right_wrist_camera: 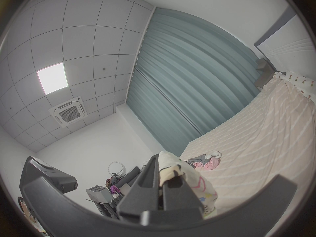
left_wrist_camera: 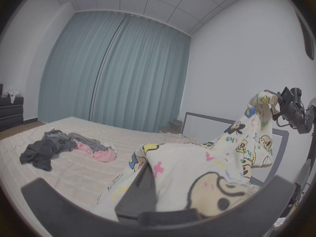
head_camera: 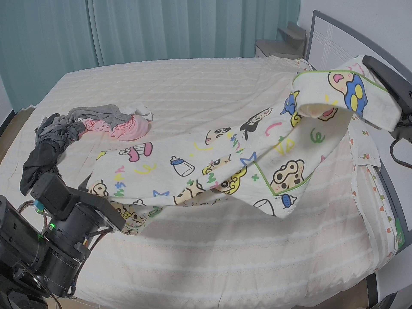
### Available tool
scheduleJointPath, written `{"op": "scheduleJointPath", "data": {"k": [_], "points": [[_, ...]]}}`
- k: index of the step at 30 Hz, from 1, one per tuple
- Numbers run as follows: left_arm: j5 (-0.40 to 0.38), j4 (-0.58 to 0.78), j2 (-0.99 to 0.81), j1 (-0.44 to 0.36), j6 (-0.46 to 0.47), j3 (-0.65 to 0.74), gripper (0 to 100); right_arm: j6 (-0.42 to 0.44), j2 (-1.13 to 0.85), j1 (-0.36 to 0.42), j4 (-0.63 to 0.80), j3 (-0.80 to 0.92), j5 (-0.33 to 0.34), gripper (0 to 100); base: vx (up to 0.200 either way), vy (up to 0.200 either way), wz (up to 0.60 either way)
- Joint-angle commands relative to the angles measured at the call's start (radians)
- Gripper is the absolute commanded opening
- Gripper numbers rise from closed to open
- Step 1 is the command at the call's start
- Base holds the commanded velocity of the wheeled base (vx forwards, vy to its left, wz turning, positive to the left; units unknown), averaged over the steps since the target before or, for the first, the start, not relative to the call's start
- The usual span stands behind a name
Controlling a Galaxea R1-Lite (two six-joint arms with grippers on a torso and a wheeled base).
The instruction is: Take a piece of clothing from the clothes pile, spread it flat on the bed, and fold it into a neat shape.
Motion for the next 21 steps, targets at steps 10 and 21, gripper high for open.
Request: {"op": "scheduleJointPath", "data": {"k": [10,21], "points": [[-0.003,0.183,-0.082,0.060,0.062,-0.022,0,0.017,0.026,0.004,0.056,0.148,0.002,0,0.000,0.000,0.00],[-0.056,0.263,0.177,0.062,-0.058,-0.055,0,0.086,0.074,-0.082,0.047,0.261,0.031,0,0.000,0.000,0.00]]}}
